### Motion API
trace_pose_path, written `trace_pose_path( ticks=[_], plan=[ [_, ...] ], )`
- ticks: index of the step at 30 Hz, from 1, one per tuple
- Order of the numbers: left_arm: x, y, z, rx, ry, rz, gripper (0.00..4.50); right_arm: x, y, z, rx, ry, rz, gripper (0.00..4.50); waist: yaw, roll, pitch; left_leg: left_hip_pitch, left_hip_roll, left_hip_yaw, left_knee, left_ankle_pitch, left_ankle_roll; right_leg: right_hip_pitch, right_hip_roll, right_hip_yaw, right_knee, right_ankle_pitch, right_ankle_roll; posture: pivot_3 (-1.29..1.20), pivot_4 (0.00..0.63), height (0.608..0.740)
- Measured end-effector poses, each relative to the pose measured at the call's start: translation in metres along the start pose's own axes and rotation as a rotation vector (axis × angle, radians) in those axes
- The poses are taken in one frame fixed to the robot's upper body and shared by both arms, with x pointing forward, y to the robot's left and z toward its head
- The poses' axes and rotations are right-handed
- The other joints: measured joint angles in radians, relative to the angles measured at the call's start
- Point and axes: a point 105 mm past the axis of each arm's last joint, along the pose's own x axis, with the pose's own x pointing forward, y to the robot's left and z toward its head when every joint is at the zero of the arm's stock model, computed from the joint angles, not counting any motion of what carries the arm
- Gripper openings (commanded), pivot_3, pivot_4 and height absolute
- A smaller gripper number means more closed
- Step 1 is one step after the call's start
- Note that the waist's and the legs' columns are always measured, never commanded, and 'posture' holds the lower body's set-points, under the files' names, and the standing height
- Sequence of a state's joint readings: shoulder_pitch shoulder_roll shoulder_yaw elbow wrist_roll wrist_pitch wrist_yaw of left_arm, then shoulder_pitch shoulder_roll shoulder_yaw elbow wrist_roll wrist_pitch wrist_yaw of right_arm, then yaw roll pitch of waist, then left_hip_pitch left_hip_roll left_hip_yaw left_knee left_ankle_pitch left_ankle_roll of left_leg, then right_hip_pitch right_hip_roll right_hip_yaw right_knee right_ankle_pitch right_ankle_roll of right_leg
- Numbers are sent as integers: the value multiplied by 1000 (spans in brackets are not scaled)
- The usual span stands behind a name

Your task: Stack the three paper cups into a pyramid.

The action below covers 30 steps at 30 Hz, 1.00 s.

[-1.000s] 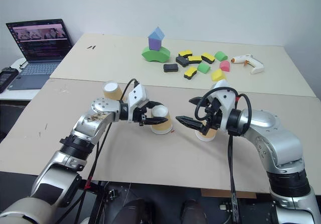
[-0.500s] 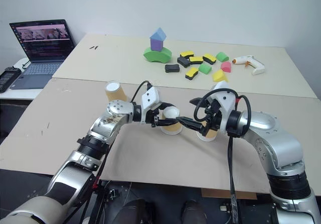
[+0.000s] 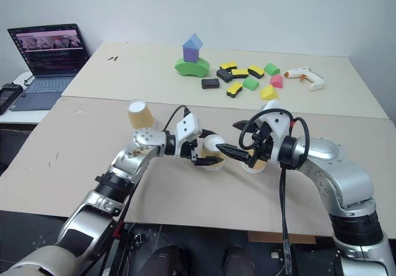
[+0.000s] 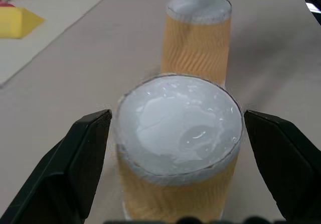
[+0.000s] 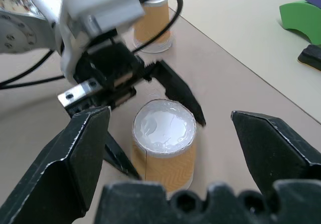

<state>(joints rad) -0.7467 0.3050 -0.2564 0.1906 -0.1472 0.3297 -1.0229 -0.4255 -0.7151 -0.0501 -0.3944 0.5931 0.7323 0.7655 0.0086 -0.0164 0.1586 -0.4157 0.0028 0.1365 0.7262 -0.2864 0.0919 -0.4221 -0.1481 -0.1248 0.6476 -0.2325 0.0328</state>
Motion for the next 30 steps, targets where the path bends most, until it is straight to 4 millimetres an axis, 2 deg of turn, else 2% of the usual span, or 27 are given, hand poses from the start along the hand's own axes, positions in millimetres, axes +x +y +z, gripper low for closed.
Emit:
trace_pose_path(
  ticks=[5, 9, 11, 13, 17, 19, 22, 25, 30],
  plan=[
    [-25, 4, 19, 43, -6, 90, 4469, 1, 0, -2, 14, 3, 15, 4500, 1, 0, 0, 0, 0, 0, 0, 0, 0, 1, 0, 0, 0, 0, 0, 0, 150, 705],
    [-44, 11, 36, 19, -62, 228, 4469, 3, 1, -4, 26, 2, 25, 4500, 2, 0, 0, 0, 0, -1, 0, 0, 0, 1, 0, 0, 0, 0, 0, 0, 150, 705],
    [-55, 21, 45, -19, -122, 381, 4469, 4, 1, -5, 30, 4, 31, 4500, 2, 0, 0, 0, 0, -1, 0, 0, 0, 2, 0, 0, 0, 0, 0, 0, 150, 705],
    [-71, 33, 44, -72, -185, 623, 4469, 4, 1, -5, 32, 5, 37, 4500, 3, 0, 0, 0, 0, -1, 0, 0, 0, 2, 0, 0, 0, 0, 0, 0, 150, 705],
    [-104, 35, 11, -114, -110, 1007, 4469, 3, 0, -7, 40, 11, 39, 4500, 2, 0, 0, 1, 0, -1, 0, 0, 0, 2, 1, 0, 0, 0, 0, 0, 150, 705],
    [-118, 31, -15, -122, -12, 1125, 4469, 3, -1, -8, 46, 14, 36, 4500, 3, 0, 0, 1, 0, -1, 0, 0, 0, 2, 1, 0, 0, 1, -1, 0, 150, 705],
    [-135, 27, -44, -153, 75, 1244, 4469, 4, -2, -8, 48, 14, 41, 4500, 5, 0, 0, 1, 1, -1, 1, 0, 0, 2, 0, 0, 0, 1, -1, 0, 150, 705],
    [-142, 26, -64, -207, 123, 1274, 4469, 5, -2, -6, 43, 11, 53, 4500, 10, 0, 0, 1, 1, -1, 1, 0, 0, 1, -1, 0, 0, 1, -1, 0, 150, 705],
    [-134, 27, -75, -238, 121, 1211, 4469, 6, -1, -6, 43, 12, 58, 4500, 8, 0, 0, 0, 1, -1, 1, 0, 0, 1, -1, 0, 0, 1, -1, 0, 150, 705]
  ],
)
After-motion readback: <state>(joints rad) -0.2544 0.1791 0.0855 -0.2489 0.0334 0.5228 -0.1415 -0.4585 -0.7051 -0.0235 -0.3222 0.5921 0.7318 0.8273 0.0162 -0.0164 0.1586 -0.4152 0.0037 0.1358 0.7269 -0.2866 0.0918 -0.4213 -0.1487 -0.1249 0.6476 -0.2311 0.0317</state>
